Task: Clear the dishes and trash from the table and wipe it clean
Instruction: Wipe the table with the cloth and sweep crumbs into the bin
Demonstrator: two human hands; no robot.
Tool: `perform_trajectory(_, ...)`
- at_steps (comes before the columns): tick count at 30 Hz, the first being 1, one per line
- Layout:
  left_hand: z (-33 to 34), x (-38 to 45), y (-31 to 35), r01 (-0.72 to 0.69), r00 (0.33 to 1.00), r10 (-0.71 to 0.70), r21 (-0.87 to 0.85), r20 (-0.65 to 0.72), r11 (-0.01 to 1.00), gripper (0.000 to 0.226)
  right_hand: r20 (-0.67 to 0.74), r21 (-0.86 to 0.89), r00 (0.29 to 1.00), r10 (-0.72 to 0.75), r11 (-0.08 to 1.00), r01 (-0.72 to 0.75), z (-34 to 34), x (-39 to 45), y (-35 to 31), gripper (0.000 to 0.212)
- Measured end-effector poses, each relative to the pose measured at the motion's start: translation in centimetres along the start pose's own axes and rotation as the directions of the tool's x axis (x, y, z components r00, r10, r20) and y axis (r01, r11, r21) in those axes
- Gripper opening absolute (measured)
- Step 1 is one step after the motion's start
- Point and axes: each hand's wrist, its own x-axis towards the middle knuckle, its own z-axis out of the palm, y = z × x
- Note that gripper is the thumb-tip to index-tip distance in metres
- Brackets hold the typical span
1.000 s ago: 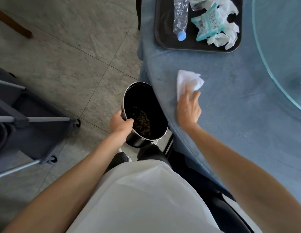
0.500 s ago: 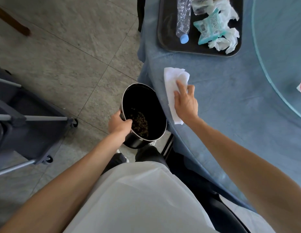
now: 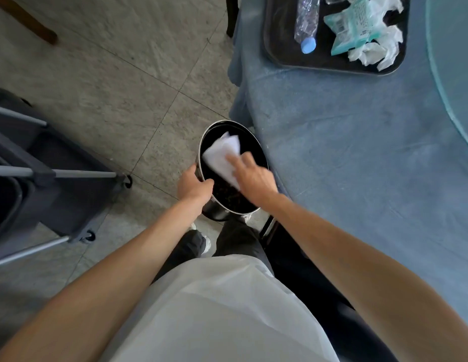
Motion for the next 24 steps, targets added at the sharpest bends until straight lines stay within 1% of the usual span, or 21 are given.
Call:
perform_trajectory(1, -0.2, 0.1, -0.4, -0.003, 1.000, 0.003, -0.003, 0.003, 1.000, 0.049, 0.059, 0.016, 0.994, -0.087, 0.996, 0.087, 1.4, -0.9, -1.4, 0.054)
perform_trajectory(2, -0.4, 0.2, -0.9, -0.002, 1.000, 0.002, -0.014, 0.005, 1.000, 0.050, 0.055, 0.058, 0.994, -0.095, 0.994, 0.092, 2.5, -1.7, -2.2, 0.051)
perform_trajectory(4, -1.2, 0.5, -2.3, -0.001, 1.000, 0.001, -0.007, -0.008, 1.000, 0.050, -0.033, 0.177, 0.998, 0.044, 0.983, -0.037, 3.1, -2.3, -3.2, 0.042)
perform_trajectory(6, -1.9, 0.9, -3.5, 0.002, 1.000, -0.002, 0.028, 0.000, 1.000, 0.053, -0.133, 0.232, 0.979, 0.156, 0.965, -0.122, 2.8, -2.0, -2.7, 0.038)
perform_trajectory(7, -2.2, 1.1, -4.0, 0.010, 1.000, -0.010, 0.024, 0.005, 1.000, 0.055, -0.154, 0.239, 0.973, 0.173, 0.962, -0.134, 2.3, -1.7, -2.2, 0.038)
perform_trajectory(10, -2.8, 2.0, -5.4, 0.036, 0.999, -0.036, -0.008, -0.004, 0.999, 0.057, -0.156, 0.224, 0.970, 0.187, 0.963, -0.150, 1.4, -0.8, -0.9, 0.040)
perform_trajectory(14, -3.7, 3.6, -8.1, 0.084, 0.996, -0.085, -0.101, -0.007, 0.991, 0.050, -0.168, 0.216, 0.967, 0.194, 0.964, -0.156, 2.8, -1.1, -0.4, 0.038)
perform_trajectory(16, -3.8, 4.9, -9.8, 0.112, 0.994, -0.113, -0.145, 0.005, 0.983, 0.047, -0.155, 0.214, 0.968, 0.195, 0.964, -0.160, 4.4, -1.0, -0.3, 0.037)
perform_trajectory(18, -3.5, 6.6, -11.9, 0.121, 0.993, -0.119, -0.160, 0.017, 0.980, 0.049, -0.147, 0.215, 0.967, 0.207, 0.961, -0.173, 6.3, -0.7, -0.4, 0.038)
perform_trajectory(21, -2.4, 10.0, -15.7, 0.144, 0.990, -0.139, -0.210, 0.039, 0.967, 0.052, -0.159, 0.261, 0.958, 0.239, 0.946, -0.193, 10.4, 0.4, -0.2, 0.040)
perform_trajectory(24, -0.3, 14.5, -19.6, 0.216, 0.976, -0.212, -0.264, 0.046, 0.940, 0.043, -0.151, 0.288, 0.953, 0.264, 0.934, -0.213, 15.5, 2.4, 0.4, 0.041)
